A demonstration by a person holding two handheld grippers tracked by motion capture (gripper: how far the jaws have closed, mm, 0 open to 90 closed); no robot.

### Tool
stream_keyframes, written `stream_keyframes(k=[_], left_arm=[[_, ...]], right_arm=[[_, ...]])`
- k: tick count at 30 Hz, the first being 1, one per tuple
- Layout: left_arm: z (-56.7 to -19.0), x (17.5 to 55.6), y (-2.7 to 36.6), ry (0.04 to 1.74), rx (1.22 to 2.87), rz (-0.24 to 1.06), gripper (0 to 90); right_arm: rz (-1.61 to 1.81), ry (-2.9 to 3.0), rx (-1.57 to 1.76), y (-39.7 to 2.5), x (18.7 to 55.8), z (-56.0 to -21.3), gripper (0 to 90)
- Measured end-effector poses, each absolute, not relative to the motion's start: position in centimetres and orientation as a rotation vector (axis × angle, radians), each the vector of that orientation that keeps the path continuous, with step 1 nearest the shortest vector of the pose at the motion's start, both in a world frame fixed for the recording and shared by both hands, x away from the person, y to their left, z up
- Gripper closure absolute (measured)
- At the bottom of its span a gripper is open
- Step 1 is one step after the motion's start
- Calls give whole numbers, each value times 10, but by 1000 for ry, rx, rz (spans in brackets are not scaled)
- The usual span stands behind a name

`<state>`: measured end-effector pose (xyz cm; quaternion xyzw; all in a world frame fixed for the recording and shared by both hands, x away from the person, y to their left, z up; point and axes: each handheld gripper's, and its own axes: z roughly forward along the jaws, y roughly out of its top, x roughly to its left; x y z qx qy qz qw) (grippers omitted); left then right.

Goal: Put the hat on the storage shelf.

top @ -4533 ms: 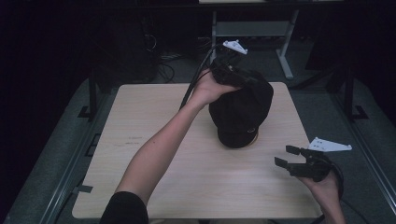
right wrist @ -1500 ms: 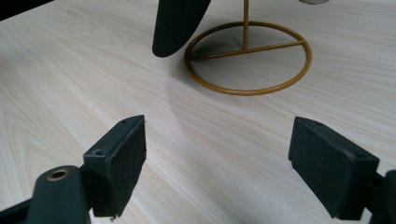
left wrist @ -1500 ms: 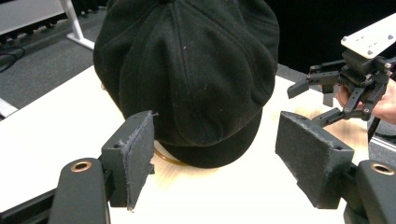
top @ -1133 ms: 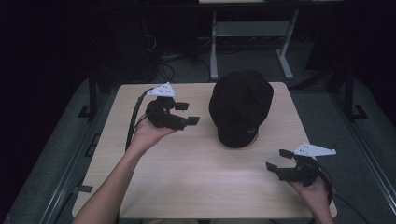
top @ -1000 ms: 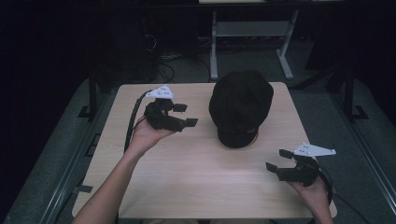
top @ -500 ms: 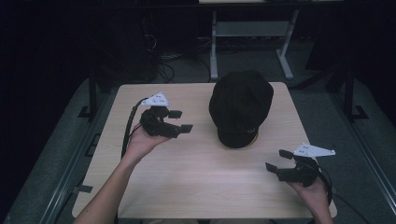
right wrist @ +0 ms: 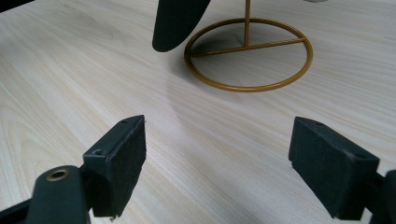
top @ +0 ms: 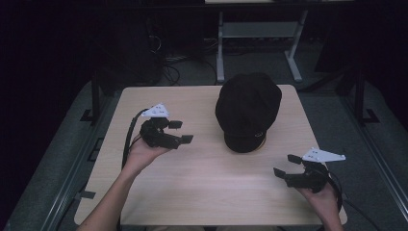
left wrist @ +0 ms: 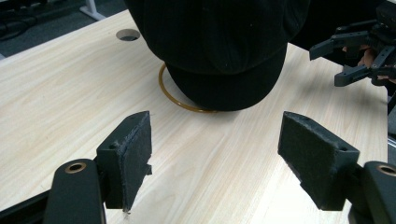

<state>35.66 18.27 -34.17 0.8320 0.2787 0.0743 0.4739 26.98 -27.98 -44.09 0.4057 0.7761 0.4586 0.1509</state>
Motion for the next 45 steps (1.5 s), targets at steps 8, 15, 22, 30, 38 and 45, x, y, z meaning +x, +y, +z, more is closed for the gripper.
stream_keyframes(k=[8,15,22,30,38,45], left_arm=[[-355,350,190,695,2047,185,254],[-363,346,198,717,2041,187,254],[-370,340,203,733,2036,193,254],[-384,332,209,749,2039,185,254],[-398,325,219,772,2034,184,254],[-407,321,226,793,2028,177,254]], right_arm=[[1307,2240,1159,-279,270,-441,184],[1305,2242,1158,-279,270,-441,185],[1306,2245,1157,-278,270,-442,185],[1307,2244,1162,-280,270,-442,185],[1299,2250,1162,-279,271,-443,185],[1294,2253,1156,-278,271,-443,185]])
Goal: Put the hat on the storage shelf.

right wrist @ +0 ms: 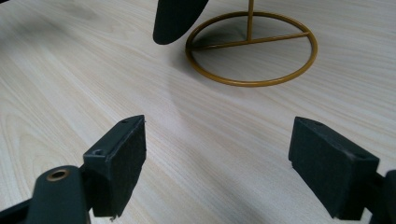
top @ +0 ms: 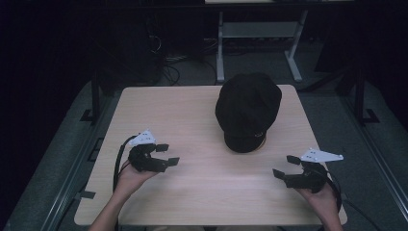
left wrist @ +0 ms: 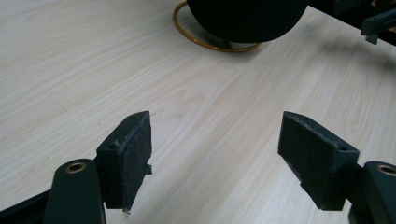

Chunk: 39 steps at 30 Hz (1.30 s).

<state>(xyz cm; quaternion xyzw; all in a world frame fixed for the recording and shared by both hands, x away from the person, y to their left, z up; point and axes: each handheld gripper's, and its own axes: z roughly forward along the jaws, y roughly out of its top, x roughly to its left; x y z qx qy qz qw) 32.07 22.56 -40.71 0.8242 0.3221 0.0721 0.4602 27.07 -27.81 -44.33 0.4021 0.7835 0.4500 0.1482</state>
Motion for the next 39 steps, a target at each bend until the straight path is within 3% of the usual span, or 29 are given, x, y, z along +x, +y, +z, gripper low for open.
stream_keyframes(k=[23,39], left_arm=[[-426,304,245,844,2022,187,253],[-436,294,248,818,2037,230,203]], right_arm=[[1291,2259,1148,-277,271,-443,185],[1271,2290,1109,-272,271,-443,186]])
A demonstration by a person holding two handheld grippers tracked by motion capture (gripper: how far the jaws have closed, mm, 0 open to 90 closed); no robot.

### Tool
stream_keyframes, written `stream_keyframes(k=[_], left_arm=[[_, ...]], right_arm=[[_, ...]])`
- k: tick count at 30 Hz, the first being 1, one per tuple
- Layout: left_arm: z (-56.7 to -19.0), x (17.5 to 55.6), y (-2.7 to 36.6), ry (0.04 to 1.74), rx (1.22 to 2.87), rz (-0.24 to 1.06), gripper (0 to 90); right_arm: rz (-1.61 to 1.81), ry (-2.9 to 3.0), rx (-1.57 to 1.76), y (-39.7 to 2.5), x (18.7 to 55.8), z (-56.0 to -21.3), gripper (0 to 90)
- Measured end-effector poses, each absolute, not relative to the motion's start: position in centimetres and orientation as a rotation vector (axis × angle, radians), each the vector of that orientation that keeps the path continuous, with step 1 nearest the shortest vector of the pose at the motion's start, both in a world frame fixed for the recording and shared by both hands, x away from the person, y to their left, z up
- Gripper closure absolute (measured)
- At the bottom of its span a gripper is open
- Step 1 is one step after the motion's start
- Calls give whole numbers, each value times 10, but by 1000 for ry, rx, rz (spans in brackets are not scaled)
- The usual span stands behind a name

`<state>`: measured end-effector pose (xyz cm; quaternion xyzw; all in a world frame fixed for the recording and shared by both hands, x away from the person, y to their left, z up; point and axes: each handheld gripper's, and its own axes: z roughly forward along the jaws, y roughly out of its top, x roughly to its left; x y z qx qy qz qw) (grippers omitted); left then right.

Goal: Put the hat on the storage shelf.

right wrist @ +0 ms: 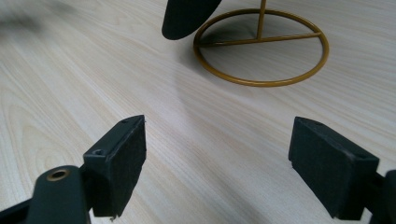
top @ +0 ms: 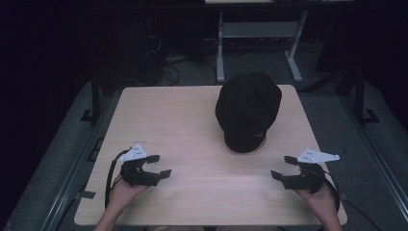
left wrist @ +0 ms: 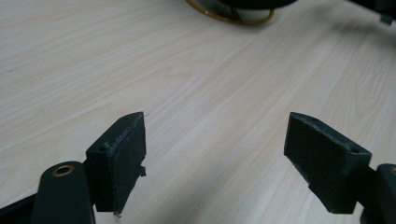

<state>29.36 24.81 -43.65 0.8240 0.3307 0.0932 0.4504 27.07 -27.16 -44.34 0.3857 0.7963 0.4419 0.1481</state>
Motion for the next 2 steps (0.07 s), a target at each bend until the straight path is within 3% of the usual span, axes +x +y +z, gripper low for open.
stream_keyframes(k=[2], left_arm=[[-438,294,247,809,2071,255,201]], right_arm=[[1270,2296,1106,-270,271,-444,186]])
